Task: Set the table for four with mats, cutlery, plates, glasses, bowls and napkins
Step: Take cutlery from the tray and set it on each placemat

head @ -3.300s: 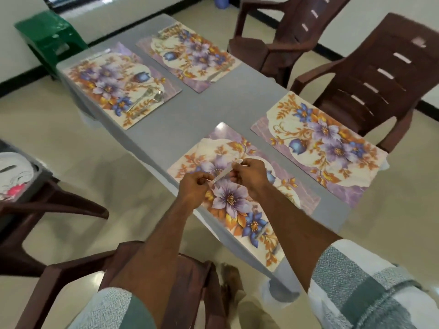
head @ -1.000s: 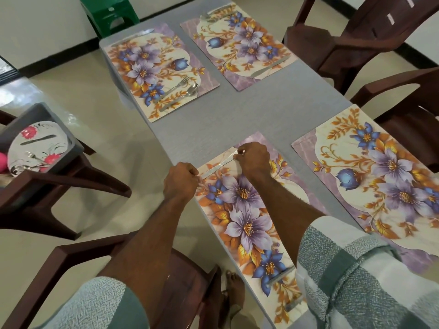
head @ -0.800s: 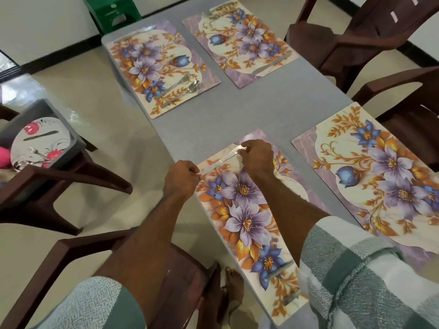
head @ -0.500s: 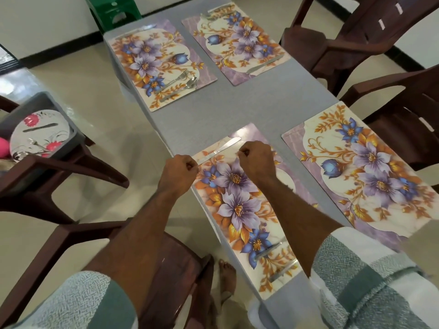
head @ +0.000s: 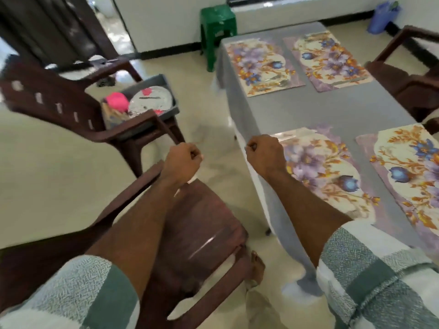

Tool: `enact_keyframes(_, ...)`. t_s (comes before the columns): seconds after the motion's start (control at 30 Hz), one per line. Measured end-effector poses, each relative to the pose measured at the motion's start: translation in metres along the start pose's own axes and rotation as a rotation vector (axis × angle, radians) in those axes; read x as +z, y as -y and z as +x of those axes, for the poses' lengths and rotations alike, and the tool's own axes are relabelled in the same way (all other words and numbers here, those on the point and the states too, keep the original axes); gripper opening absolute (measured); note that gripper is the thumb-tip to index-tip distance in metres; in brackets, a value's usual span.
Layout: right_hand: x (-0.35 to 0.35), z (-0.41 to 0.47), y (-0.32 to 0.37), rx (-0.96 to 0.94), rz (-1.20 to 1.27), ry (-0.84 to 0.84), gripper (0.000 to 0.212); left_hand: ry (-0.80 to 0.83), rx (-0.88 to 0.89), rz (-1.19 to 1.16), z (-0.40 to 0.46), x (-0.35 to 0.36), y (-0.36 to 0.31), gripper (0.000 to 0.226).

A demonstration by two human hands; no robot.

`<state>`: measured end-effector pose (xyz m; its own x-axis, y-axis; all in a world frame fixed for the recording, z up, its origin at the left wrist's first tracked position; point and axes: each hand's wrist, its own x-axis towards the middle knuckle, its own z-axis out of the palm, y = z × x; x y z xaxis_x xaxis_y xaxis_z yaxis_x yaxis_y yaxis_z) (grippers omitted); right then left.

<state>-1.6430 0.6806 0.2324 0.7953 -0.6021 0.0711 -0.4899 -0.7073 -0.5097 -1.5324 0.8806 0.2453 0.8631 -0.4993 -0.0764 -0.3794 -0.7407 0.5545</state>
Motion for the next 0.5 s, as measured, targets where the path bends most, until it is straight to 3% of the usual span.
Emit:
enact_keyframes(0.27,0.05,-0.156,0.197,-0.174,-0.006,0.023,0.015,-0.18,-0.046,-0.011,-0.18,-0.14,0.154,0.012)
enact_keyframes(0.5,0.108,-0.277,0.345,-0.35,0.041,0.145,0.016,-0.194,-0.203,-0.028,-0.321,-0.215,0.287,0.006)
